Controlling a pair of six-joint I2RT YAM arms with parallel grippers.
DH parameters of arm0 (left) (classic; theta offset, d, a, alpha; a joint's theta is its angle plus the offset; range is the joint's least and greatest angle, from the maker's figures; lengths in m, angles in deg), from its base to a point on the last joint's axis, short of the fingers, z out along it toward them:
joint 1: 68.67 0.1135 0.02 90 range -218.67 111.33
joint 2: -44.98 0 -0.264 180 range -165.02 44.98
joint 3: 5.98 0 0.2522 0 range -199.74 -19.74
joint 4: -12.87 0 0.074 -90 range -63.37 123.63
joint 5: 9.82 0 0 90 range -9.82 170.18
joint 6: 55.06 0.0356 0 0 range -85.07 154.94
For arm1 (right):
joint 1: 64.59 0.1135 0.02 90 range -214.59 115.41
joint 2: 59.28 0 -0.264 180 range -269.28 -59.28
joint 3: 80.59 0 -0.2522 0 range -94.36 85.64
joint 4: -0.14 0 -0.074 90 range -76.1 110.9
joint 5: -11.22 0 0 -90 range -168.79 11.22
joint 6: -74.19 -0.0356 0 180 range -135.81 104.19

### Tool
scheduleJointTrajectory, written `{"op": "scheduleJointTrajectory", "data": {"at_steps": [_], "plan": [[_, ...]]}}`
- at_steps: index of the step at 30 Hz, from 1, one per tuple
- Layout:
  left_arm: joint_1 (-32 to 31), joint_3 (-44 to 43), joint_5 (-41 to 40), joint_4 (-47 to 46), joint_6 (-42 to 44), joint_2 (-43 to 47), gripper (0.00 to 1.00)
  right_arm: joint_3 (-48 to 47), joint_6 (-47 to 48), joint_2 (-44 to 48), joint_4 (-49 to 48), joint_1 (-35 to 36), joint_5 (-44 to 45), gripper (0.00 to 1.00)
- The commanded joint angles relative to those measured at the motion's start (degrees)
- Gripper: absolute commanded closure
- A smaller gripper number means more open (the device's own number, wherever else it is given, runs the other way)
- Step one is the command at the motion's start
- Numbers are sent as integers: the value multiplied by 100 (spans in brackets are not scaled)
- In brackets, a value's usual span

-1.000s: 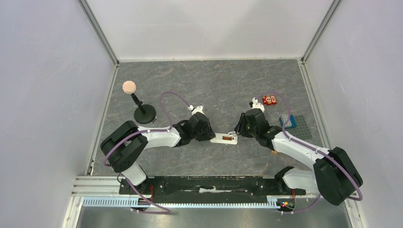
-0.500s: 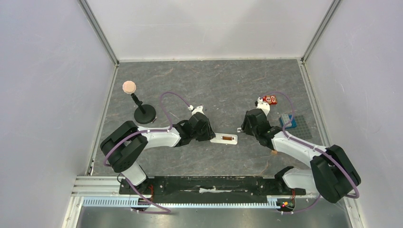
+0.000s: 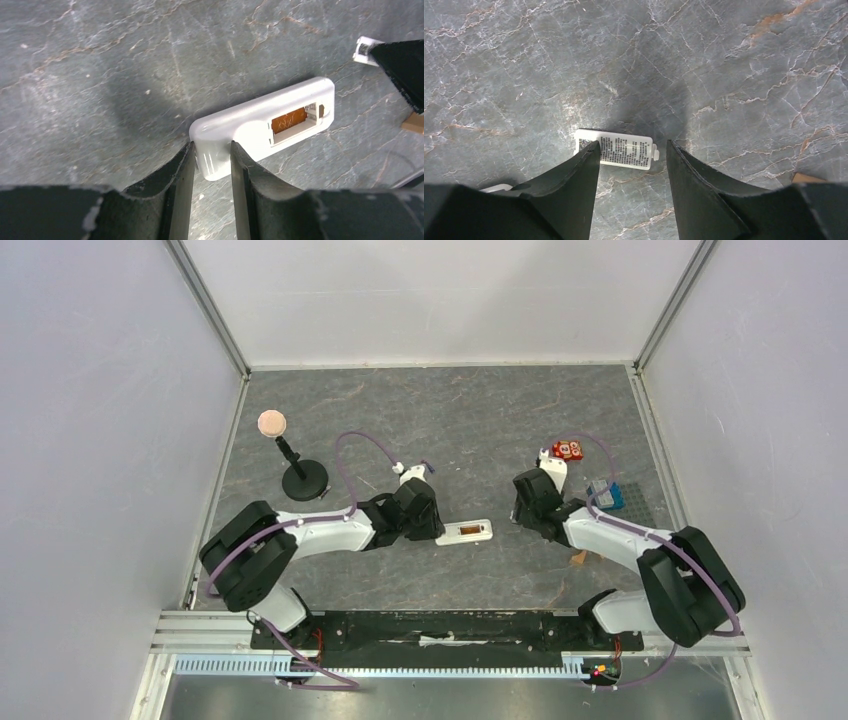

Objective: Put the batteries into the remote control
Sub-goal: Place the battery cover at the center of the board, then pick up the remote control from the center of the board.

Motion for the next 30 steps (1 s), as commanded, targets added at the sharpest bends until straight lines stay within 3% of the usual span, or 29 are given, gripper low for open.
{"op": "scheduleJointTrajectory", "data": {"at_steps": [1, 9, 13, 18, 26, 30], "plan": [[-10, -124, -344, 689, 410, 413, 61, -160, 281, -184, 291, -20, 266, 46], [-15, -198, -400, 944, 658, 1088, 55, -356, 269, 472, 531, -28, 102, 41], [-11, -224, -426, 1114, 731, 1396, 51, -560, 676, 1004, 432, -21, -1006, 31], [-13, 61, -587, 1369, 638, 2088, 48, -730, 1530, 1157, -10, 105, -2938, 19], [-7, 365, -1250, 2269, 670, 3898, 37, -1285, 3524, 629, -42, 631, -3752, 13], [-7, 241, -1387, 2578, 921, 4461, 31, -1677, 4729, 65, 449, 719, -4119, 12]]}}
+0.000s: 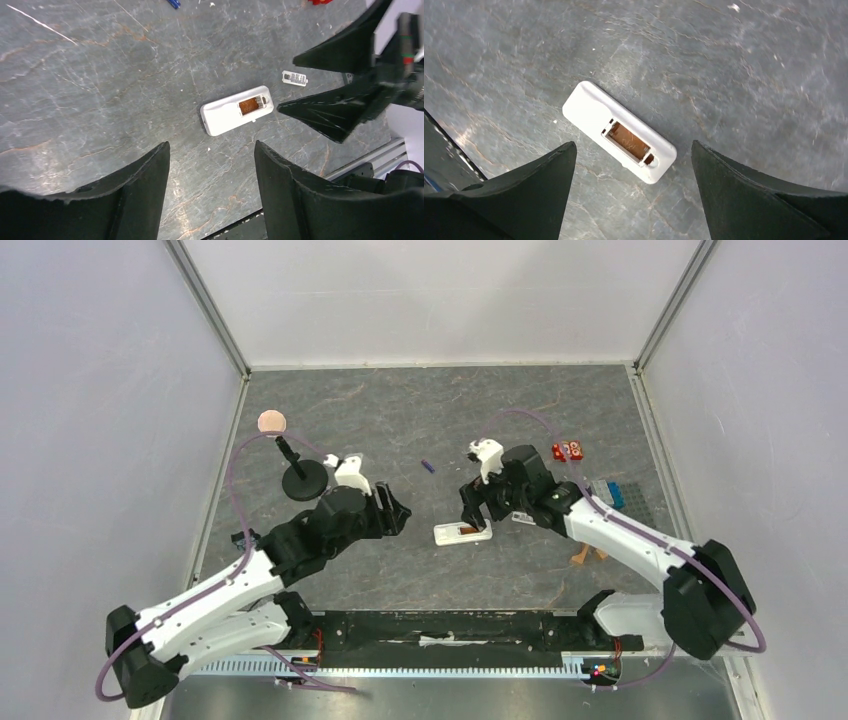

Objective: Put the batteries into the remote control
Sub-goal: Pick up the remote control from the center of the board.

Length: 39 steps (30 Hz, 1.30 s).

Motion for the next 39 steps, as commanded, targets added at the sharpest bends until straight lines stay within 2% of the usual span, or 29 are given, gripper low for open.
{"op": "scheduleJointTrajectory", "data": {"at_steps": [1, 7, 13, 21, 25, 30, 34, 36, 39], "plan": [[-6, -166, -447, 505, 435, 464, 30, -597, 1903, -625, 436, 98, -786, 10], [-6, -596, -574, 678, 757, 476, 25, -501, 3518, -940, 680, 679, -409, 5], [27, -910, -866, 581, 819, 266, 24, -637, 3941, -1418, 684, 789, -243, 5], [342, -897, -690, 63, 876, 143, 23, -588, 4200, -1951, 454, 831, 403, 8], [601, -958, -436, -50, 889, 35, 23, -571, 4164, -2010, 235, 831, 550, 18], [933, -1030, -87, -60, 831, 6, 23, -521, 3890, -1948, 51, 824, 612, 44], [1155, -998, 134, -68, 645, 20, 23, -250, 3452, -1686, -624, 820, 844, 61], [1219, -938, 208, -81, 528, 31, 23, -24, 3250, -1465, -1020, 823, 840, 65], [1282, -808, 368, -183, 366, 51, 23, 314, 2853, -1002, -1774, 829, 836, 66]]}}
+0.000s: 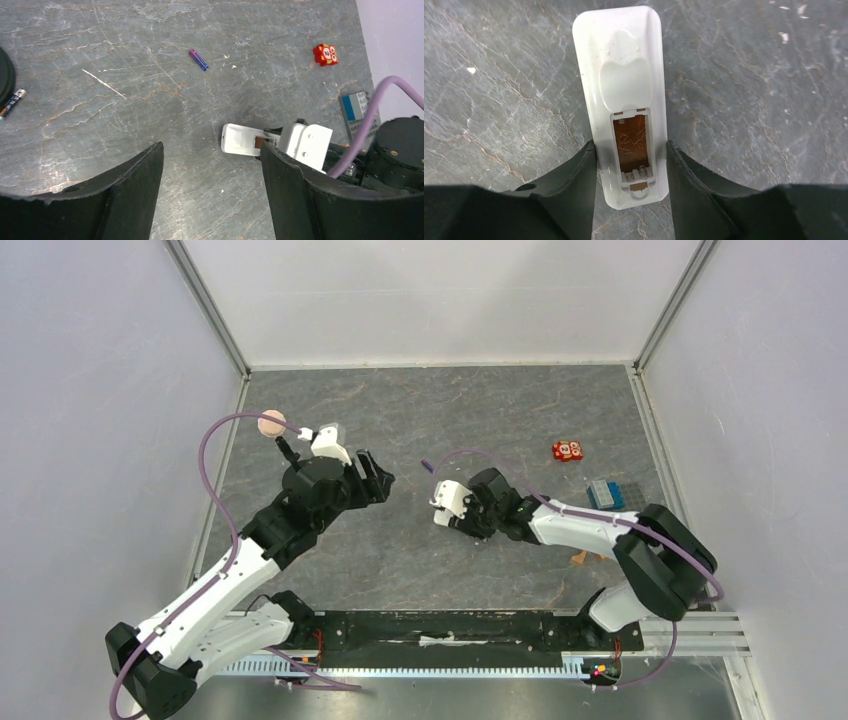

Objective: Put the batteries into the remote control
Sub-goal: Pick up the remote control from the center of the board, then adjust the remote control.

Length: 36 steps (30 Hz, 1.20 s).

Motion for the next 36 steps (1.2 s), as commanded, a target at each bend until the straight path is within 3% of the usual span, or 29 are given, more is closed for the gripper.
{"op": "scheduleJointTrajectory", "data": {"at_steps": [1, 8, 13, 18, 36], "plan": [[107, 2, 362, -391, -325, 56, 23, 403, -763, 768, -1471, -33, 134, 66], [145, 435, 1296, -1201, -590, -122, 23, 690, -2411, 1379, -2622, -23, -264, 64], [145, 645, 2004, -1992, -620, -458, 23, 831, -3777, 1592, -3554, 115, -6, 65], [145, 738, 2294, -2862, -713, -638, 23, 502, -4540, 1485, -3535, 319, 216, 65], [145, 775, 1321, -3204, -1385, -1172, 29, -206, -5124, 1037, -2923, 587, 206, 65]]}}
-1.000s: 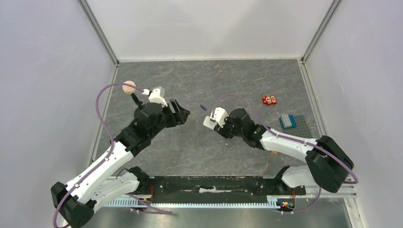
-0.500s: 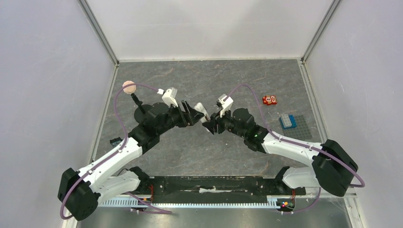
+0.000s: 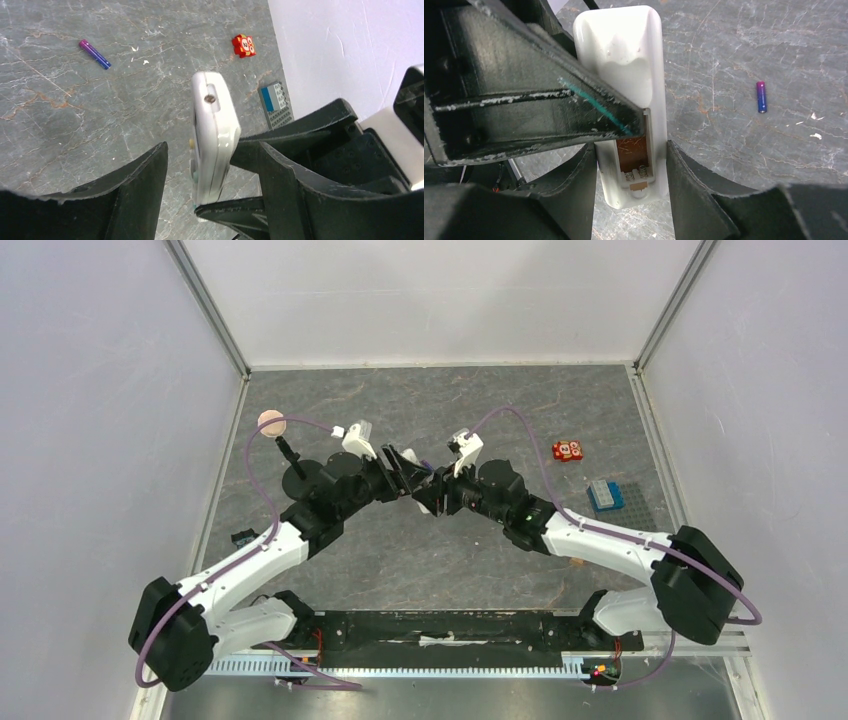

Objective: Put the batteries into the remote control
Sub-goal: Adjust the remote control.

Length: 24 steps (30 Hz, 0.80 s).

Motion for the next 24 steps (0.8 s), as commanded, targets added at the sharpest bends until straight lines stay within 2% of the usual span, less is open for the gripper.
{"op": "scheduleJointTrajectory", "data": {"at_steps": [1, 7, 11, 16, 18, 20, 23, 24], "plan": [[30, -9, -445, -384, -316, -82, 29, -311, -83, -103, -10, 89, 67, 65], [30, -14, -783, -218, -376, -71, 29, -434, -121, -172, 163, 128, 134, 64], [30, 42, -910, -199, -503, -97, 36, -437, -148, -193, 158, 188, 150, 65], [30, 31, -942, -217, -479, -122, 54, -498, -224, -247, 288, 216, 144, 64], [27, 35, -927, -208, -458, -106, 64, -550, -280, -270, 376, 226, 118, 63], [30, 68, -897, -210, -440, -99, 78, -616, -359, -301, 450, 229, 108, 62], [30, 89, -860, -176, -377, -83, 98, -797, -528, -388, 707, 229, 107, 57], [30, 83, -888, -101, -325, -68, 98, -890, -624, -435, 854, 231, 122, 52]]}}
